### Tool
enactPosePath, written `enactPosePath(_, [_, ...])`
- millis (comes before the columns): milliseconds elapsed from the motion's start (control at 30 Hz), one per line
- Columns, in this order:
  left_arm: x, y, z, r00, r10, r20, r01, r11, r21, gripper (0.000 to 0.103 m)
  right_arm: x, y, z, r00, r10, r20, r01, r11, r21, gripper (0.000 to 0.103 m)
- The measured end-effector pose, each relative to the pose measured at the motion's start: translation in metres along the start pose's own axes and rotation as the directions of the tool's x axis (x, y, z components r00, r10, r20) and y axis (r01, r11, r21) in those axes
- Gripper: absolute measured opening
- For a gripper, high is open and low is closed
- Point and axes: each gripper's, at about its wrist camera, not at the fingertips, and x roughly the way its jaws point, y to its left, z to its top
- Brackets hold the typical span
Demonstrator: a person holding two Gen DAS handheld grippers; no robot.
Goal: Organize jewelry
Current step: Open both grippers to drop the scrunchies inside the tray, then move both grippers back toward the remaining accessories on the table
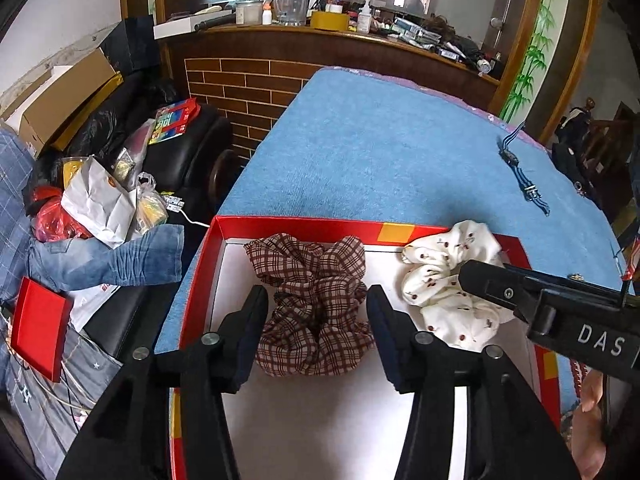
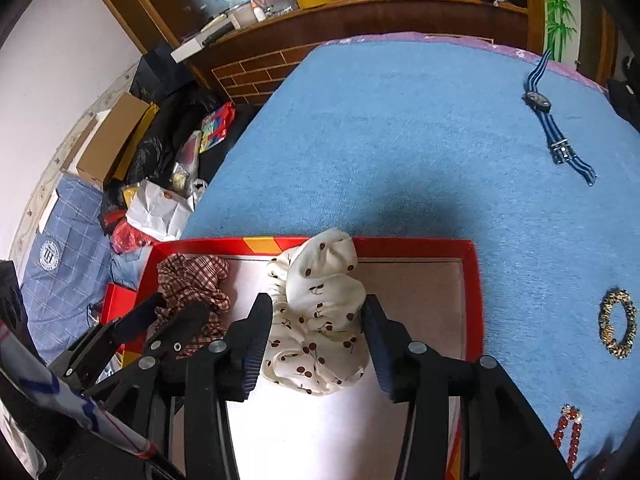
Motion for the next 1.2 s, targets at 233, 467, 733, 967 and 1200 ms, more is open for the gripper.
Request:
enactPosePath(233, [-0.025, -0.009, -0.009, 0.999, -0.021, 0.034, 0.021, 1.0, 0.002, 0.055, -0.024, -0.005, -0.007, 0.999, 0.022, 0.034, -0.023, 1.0, 0.019, 0.052])
enactPosePath(467, [-0.051, -0.019, -0.038, 0.997, -0.042, 0.06, 0.044, 0.999, -0.026, 0.06, -0.064, -0.021, -0.032, 0.996, 0.053, 0.073, -0.056, 0.997, 0.045, 0.053])
enactPosePath(733, [-0.04, -0.065, -0.08, 0.999, -0.004, 0.042, 0.002, 0.999, 0.035, 0.06, -0.119, -0.057, -0.077, 0.988, 0.059, 0.143, -0.072, 0.993, 0.091, 0.056])
enactPosePath(967, [-0.029, -0.081, -0.095, 0.993, 0.106, 0.047, -0.11, 0.989, 0.101, 0.06, -0.162, -0.092, -0.117, 0.979, 0.031, 0.202, -0.055, 0.992, 0.117, 0.057])
enactPosePath(1200, [-0.036, -0.082, -0.108, 0.99, 0.136, 0.023, -0.138, 0.985, 0.105, 0.06, -0.197, -0.139, -0.149, 0.97, -0.004, 0.245, -0.044, 0.98, 0.194, 0.057])
